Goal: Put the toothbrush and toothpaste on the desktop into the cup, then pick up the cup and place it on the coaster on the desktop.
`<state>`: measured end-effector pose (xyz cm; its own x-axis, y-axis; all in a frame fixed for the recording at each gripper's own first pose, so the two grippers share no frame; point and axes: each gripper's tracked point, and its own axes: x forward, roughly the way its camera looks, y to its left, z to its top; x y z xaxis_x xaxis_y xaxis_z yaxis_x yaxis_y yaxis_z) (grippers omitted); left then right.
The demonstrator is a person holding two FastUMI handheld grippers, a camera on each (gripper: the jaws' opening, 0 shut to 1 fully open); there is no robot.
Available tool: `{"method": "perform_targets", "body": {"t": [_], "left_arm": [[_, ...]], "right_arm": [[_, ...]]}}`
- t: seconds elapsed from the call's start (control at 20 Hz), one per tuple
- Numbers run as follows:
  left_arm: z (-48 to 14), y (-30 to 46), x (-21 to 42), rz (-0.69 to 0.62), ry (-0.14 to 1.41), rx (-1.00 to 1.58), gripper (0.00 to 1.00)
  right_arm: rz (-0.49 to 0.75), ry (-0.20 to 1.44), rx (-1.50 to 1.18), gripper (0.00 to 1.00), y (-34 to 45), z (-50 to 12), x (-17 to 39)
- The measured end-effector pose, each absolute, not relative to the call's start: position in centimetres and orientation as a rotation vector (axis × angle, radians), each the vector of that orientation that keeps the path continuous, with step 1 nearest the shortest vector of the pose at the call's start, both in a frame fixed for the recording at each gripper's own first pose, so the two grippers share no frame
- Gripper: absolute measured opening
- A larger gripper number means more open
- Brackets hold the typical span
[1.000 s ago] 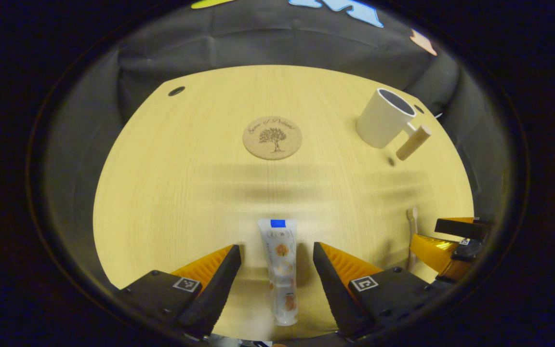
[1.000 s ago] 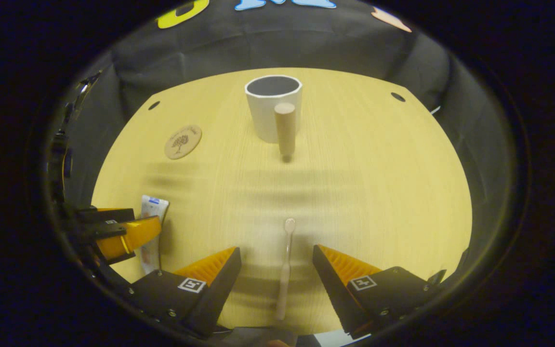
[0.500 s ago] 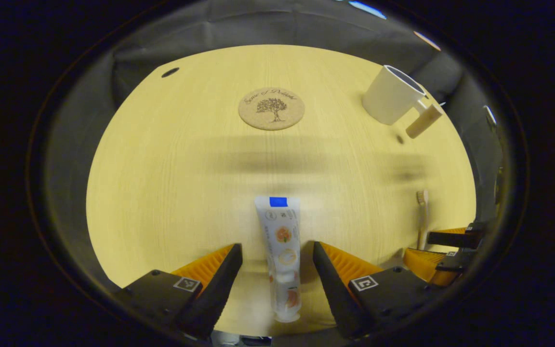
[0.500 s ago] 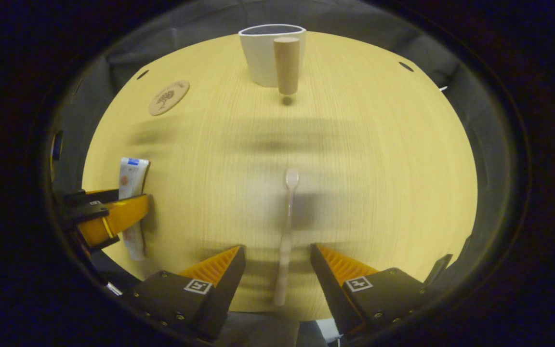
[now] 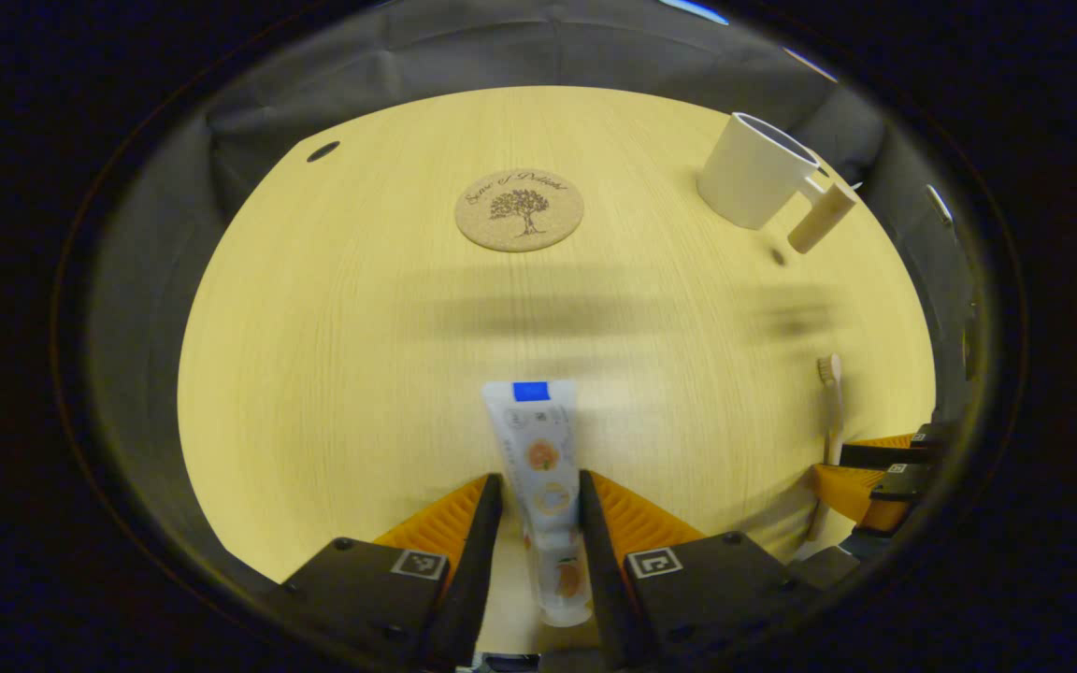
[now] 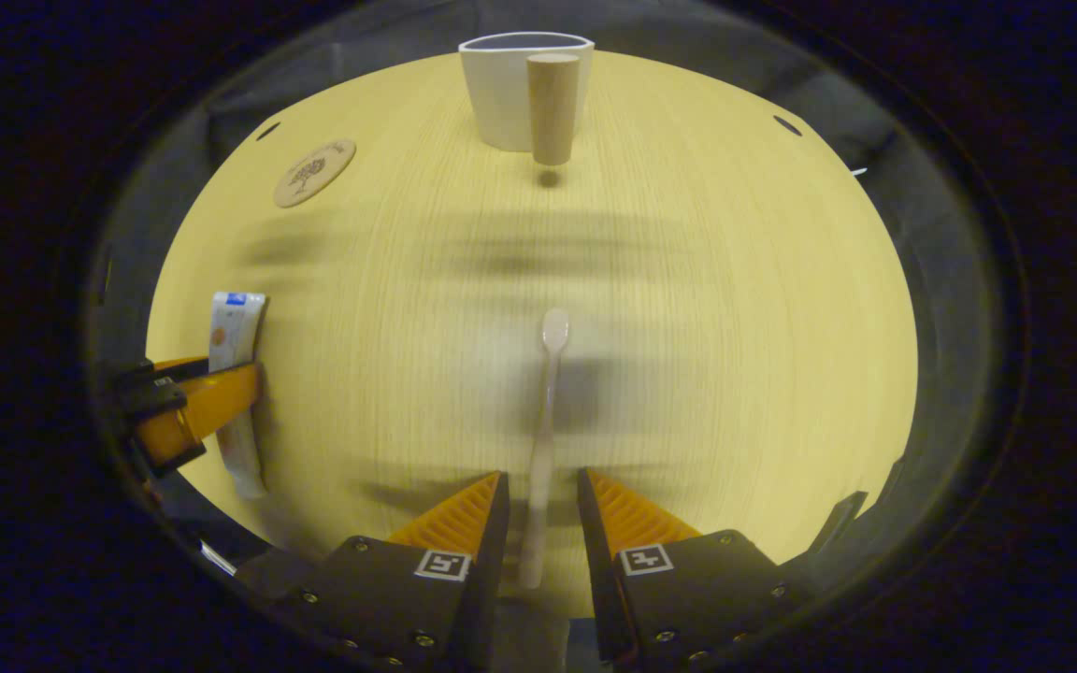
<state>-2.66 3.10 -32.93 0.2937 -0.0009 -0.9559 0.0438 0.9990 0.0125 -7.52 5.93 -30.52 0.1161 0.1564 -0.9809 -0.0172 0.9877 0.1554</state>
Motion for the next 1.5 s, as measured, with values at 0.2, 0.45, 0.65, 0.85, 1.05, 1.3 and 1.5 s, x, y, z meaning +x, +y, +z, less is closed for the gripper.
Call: {"method": "perform_targets", "body": {"t": [0.2, 0.45, 0.65, 0.85, 1.05, 1.3, 1.5], "left_arm": [[-32.9, 3.3, -2.6, -0.032, 1.272, 0.044, 0.38], [-32.7, 3.5, -2.7, -0.023, 1.266, 0.038, 0.30], [-32.6, 3.4, -2.8, -0.040, 1.253, 0.020, 0.30], [-32.1, 3.5, -2.6, -0.035, 1.213, -0.010, 0.23], [-31.4, 3.4, -2.5, -0.021, 1.177, -0.020, 0.21], [-29.4, 3.0, -1.8, -0.014, 1.100, -0.031, 0.23], [-27.2, 2.6, -0.7, -0.008, 1.014, -0.061, 0.22]], "right_arm": [[0.119, 1.465, 0.113, 0.25, 5.5, -30.3, -8.0], [0.137, 1.465, 0.202, 0.09, 5.8, -30.4, -7.8], [0.125, 1.446, 0.297, 0.04, 5.3, -30.4, -7.3], [0.148, 1.412, 0.299, 0.04, 5.1, -30.3, -7.0], [0.163, 1.365, 0.300, 0.04, 5.4, -29.5, -6.8], [0.205, 1.239, 0.306, 0.04, 5.4, -27.1, -5.8], [0.245, 1.118, 0.314, 0.04, 5.8, -24.8, -4.6]]}}
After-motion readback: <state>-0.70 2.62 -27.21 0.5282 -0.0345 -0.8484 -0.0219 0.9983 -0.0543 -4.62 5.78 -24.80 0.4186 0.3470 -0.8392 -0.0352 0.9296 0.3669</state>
